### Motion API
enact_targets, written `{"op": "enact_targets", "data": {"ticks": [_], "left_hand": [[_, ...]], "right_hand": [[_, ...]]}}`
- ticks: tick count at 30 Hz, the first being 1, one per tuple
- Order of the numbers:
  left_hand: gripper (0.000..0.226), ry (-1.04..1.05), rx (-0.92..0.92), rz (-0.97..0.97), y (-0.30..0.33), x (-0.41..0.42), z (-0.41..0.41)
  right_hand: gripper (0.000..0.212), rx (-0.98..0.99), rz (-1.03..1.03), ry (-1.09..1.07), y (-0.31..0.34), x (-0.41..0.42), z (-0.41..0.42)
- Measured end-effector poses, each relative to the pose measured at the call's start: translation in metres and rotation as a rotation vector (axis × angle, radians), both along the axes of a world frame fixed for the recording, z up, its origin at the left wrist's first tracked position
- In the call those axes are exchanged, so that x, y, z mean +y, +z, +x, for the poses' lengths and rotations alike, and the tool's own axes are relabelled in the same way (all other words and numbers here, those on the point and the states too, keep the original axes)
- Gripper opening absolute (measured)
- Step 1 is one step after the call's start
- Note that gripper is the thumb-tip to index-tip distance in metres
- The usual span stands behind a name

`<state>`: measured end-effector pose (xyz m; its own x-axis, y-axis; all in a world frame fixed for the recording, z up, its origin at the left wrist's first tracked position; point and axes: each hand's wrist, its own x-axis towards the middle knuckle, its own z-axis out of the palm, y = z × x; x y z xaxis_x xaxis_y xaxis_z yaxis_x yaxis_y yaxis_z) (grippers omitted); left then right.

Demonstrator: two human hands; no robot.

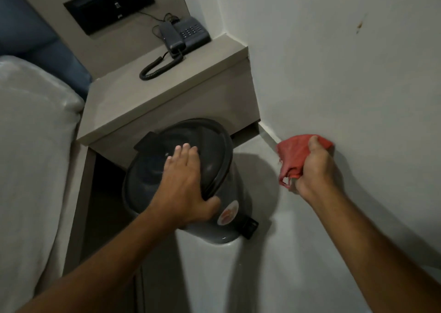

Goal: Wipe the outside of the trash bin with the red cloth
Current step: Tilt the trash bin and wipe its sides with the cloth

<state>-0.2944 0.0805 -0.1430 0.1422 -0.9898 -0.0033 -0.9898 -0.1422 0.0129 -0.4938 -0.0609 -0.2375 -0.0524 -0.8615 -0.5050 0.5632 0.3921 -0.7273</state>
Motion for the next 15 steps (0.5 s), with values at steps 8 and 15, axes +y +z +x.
{"op": "enact_targets", "data": {"ticks": [8,15], "left_hand": [[0.117,-0.011,0.277,-0.054,0.025,0.066,0.085],[0.105,-0.074,0.378,-0.190,0.021,0.083,0.102]], "right_hand": [[0.036,0.040,-0.232,-0.050,0.017,-0.004,0.009],[0.025,0.081,-0.366,0.051,0.038,0.023,0.031]]}}
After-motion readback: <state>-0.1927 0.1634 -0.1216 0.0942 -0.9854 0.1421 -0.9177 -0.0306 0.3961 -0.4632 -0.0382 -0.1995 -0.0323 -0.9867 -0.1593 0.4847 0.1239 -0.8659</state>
